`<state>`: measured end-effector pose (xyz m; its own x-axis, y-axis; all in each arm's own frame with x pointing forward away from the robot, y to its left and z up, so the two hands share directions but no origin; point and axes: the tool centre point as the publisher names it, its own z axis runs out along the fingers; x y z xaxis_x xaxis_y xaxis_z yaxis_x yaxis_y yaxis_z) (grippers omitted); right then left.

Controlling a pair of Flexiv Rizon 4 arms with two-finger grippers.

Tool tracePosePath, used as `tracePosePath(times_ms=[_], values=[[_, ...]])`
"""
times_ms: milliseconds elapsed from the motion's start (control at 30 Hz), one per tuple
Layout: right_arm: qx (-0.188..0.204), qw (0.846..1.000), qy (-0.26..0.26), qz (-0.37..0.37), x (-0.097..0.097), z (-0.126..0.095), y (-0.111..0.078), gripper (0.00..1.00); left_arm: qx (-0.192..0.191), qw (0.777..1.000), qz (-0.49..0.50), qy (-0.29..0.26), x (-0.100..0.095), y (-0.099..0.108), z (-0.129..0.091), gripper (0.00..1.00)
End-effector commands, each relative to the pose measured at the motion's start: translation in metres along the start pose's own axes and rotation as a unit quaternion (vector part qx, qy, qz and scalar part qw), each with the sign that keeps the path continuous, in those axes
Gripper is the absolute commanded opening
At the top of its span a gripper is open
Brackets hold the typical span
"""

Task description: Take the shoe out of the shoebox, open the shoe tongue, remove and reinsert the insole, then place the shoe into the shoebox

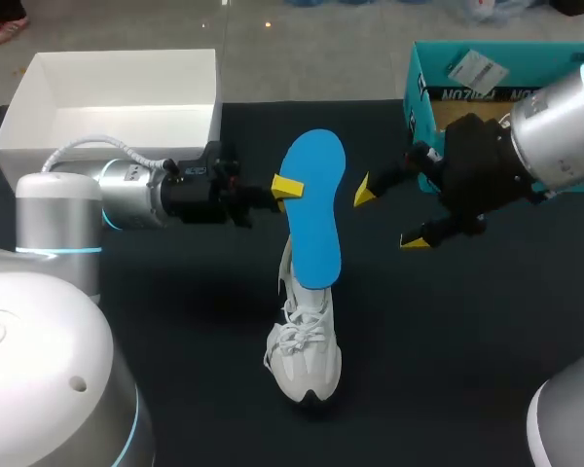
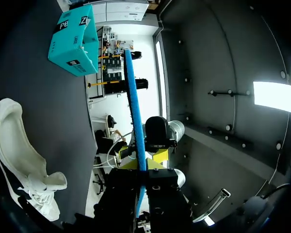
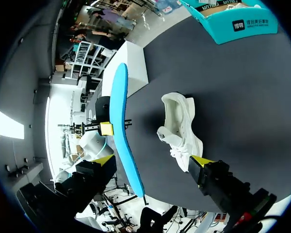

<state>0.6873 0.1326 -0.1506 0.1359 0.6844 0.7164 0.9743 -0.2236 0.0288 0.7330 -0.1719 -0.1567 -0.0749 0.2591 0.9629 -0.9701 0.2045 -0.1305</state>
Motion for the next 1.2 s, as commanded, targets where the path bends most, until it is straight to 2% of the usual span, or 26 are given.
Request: tracePosePath(times_ms=[33, 533, 600, 700, 1200], values=[[-0.006, 0.974, 0.225, 0.001, -0.007, 0.002, -0.005, 1.00, -0.003, 1.000, 0.000, 0.003, -0.003, -0.002, 0.000, 0.00], [-0.006, 0.974, 0.225, 0.001, -0.007, 0.002, -0.005, 1.00, -0.005, 1.000, -0.008, -0.002, -0.005, 0.001, -0.002, 0.00], [-0.007, 0.969, 0.247, -0.001, -0.012, 0.006, -0.003, 1.00, -0.004, 1.000, -0.008, -0.001, -0.004, 0.002, -0.003, 0.00], [-0.022, 0.970, 0.242, -0.018, -0.010, 0.008, 0.002, 1.00, -0.003, 1.000, -0.007, -0.001, -0.003, 0.003, -0.003, 0.00], [-0.016, 0.974, 0.220, -0.049, 0.001, 0.001, 0.035, 1.00, -0.019, 1.000, -0.019, -0.005, -0.002, 0.012, -0.004, 0.00]])
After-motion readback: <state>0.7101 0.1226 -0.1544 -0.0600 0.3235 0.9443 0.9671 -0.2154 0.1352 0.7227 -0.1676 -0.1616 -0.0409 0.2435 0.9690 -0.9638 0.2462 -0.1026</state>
